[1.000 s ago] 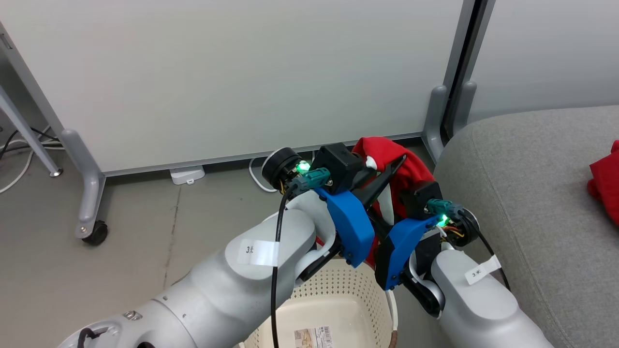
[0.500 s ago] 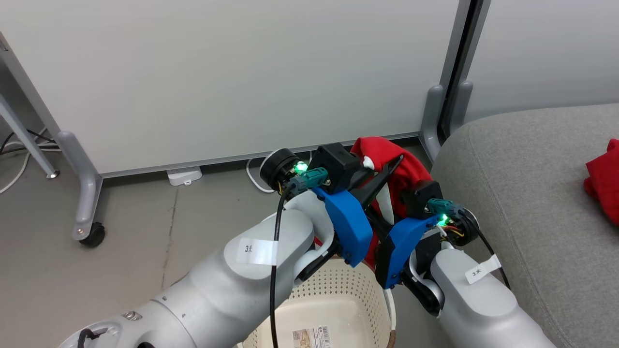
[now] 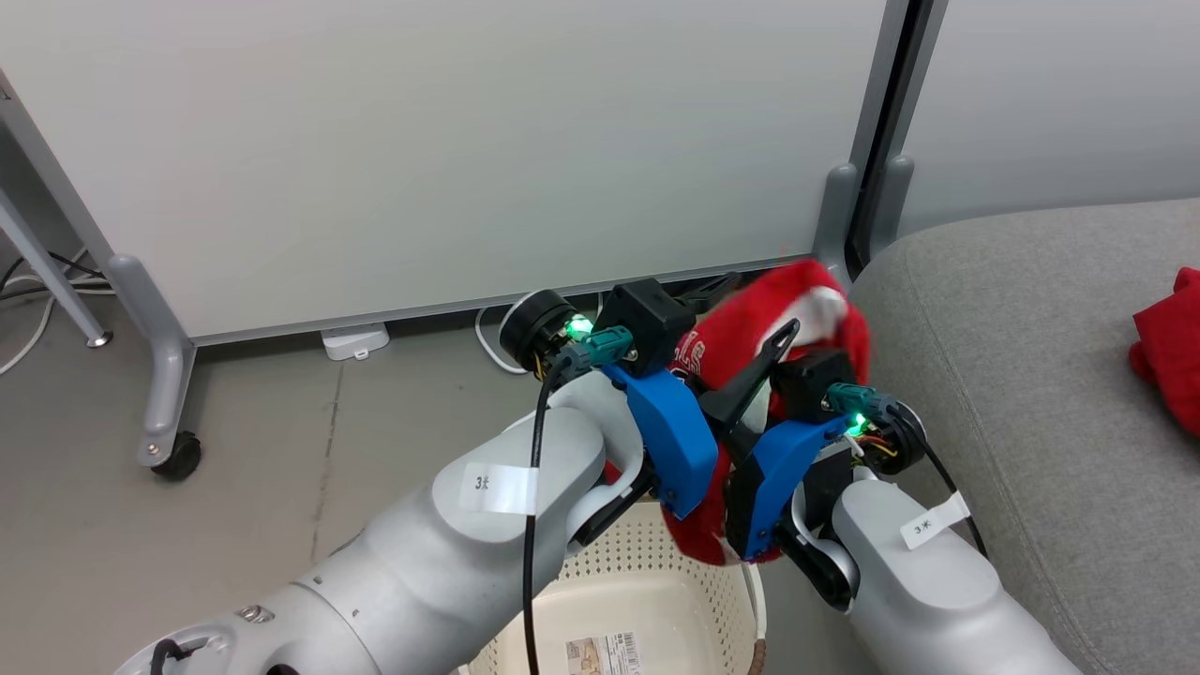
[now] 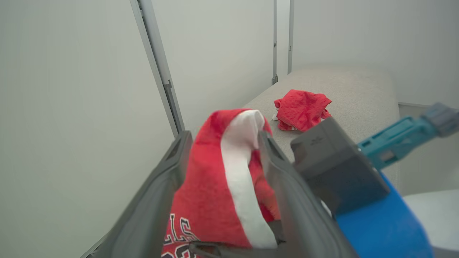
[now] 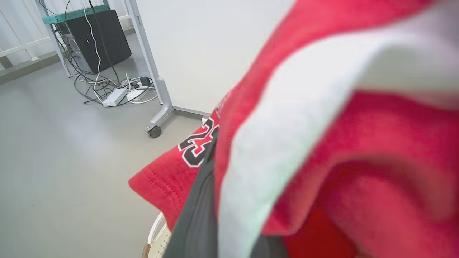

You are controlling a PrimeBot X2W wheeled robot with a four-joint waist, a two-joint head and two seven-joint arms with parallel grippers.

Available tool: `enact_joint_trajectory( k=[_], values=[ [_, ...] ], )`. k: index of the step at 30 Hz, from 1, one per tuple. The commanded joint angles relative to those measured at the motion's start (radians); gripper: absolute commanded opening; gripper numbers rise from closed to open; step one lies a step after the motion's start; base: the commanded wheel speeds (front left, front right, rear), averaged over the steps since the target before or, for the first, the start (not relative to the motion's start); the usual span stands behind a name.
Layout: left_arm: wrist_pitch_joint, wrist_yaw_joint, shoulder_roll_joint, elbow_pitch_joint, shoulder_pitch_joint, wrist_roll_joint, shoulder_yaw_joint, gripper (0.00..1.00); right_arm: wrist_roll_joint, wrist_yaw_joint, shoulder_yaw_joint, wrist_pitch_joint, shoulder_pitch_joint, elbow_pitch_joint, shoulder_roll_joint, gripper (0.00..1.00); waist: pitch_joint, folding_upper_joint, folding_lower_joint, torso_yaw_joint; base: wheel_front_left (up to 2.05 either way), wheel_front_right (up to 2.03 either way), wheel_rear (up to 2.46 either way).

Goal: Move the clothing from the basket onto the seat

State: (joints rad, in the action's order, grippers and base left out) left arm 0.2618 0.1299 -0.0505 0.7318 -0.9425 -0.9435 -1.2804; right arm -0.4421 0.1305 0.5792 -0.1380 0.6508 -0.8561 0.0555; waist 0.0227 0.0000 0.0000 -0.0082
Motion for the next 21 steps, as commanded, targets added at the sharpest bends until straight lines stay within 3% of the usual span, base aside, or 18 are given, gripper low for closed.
enact_joint_trajectory(
  k=[1,9,21],
  values=[
    [0.005,0.001,0.000,0.000,0.008,-0.002,-0.003,1.00,-0.005,0.000,0.003,-0.006,0.015,-0.002,0.003,0.00,0.000,0.0000,0.0000,0.000,0.00,0.00,0.00],
    [0.005,-0.004,0.000,0.011,-0.006,0.024,0.027,1.00,-0.017,0.000,0.010,-0.015,0.025,-0.007,0.008,0.00,-0.004,0.0000,0.0000,0.004,0.00,0.00,0.00],
    [0.004,-0.025,-0.042,-0.105,0.199,0.245,0.310,1.00,-0.016,0.000,-0.033,-0.040,0.018,0.035,0.044,0.00,-0.029,0.0000,0.0000,0.027,0.00,0.00,0.00]
  ],
)
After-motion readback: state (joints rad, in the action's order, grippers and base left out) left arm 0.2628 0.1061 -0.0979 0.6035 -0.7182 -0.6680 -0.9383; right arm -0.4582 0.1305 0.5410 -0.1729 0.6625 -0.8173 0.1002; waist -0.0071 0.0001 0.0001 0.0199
